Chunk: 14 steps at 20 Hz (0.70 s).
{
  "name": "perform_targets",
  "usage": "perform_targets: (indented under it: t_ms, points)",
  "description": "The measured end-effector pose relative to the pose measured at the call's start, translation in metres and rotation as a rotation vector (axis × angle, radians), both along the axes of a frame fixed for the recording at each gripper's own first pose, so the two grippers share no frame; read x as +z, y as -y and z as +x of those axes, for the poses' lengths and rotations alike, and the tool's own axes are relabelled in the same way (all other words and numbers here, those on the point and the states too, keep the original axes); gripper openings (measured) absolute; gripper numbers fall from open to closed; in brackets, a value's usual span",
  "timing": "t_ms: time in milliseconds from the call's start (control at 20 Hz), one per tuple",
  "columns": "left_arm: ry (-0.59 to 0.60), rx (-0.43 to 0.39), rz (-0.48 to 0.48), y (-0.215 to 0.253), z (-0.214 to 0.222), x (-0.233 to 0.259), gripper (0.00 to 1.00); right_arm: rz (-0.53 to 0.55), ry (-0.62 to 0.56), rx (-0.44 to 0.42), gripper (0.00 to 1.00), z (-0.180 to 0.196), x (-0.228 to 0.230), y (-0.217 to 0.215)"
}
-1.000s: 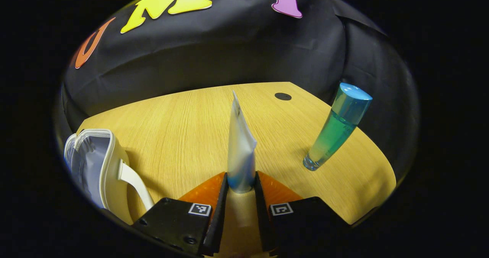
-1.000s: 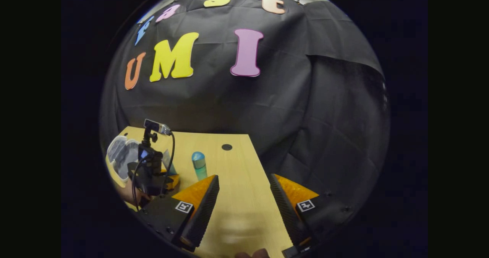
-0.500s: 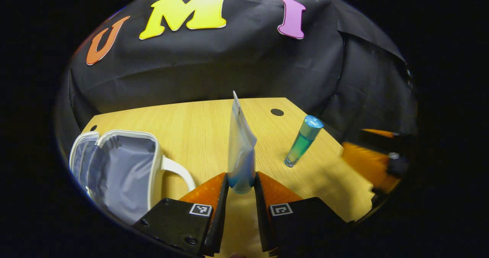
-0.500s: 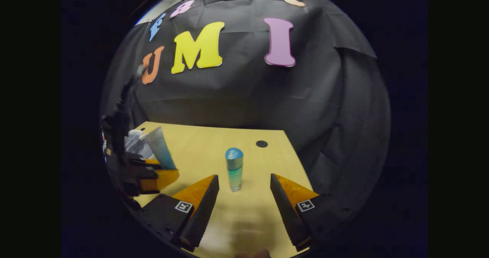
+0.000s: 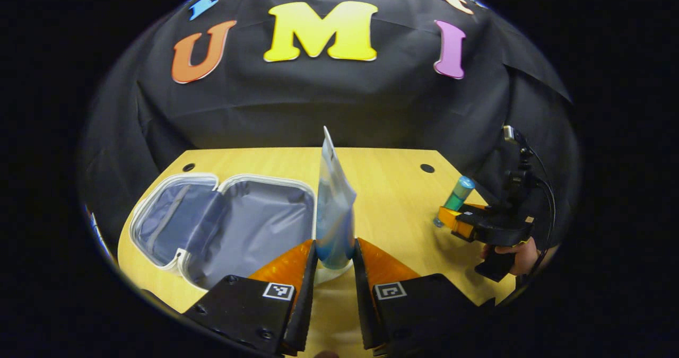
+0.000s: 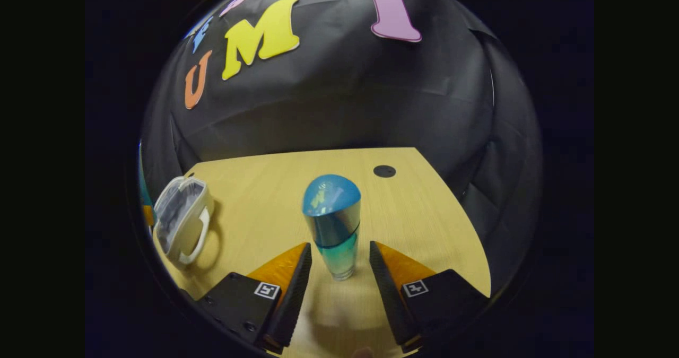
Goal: First open the suitcase, pack the skin care products into it, and then close the suitcase.
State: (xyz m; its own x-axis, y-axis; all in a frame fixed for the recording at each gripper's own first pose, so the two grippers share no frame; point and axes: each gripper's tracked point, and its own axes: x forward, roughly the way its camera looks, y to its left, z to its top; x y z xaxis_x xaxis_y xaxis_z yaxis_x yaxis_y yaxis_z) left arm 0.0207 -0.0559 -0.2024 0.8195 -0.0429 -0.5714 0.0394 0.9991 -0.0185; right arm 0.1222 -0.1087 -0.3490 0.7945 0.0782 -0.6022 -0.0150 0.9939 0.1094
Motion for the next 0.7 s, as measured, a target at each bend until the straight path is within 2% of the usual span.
perform_targets:
  t_ms: [150,200,250,500,700]
  points:
    - [-0.012,0.045,0.01,-0.026,-0.008,0.002,0.41,0.009,-0.018,-0.004,0.48,0.007,-0.007,-0.003]
    - [-0.014,0.053,0.014,-0.033,-0.013,0.004,0.41,-0.002,-0.014,-0.006,0.48,0.009,-0.009,-0.003]
    - [-0.015,0.063,0.015,-0.041,-0.016,0.006,0.41,-0.01,-0.013,-0.003,0.41,0.009,-0.01,-0.004]
    - [-0.013,0.085,0.015,-0.074,-0.02,0.013,0.41,-0.032,-0.022,0.006,0.35,0.006,-0.004,-0.005]
    - [-0.003,0.009,-0.002,-0.094,-0.009,0.009,0.41,0.0,0.02,0.036,0.33,-0.009,0.042,-0.012]
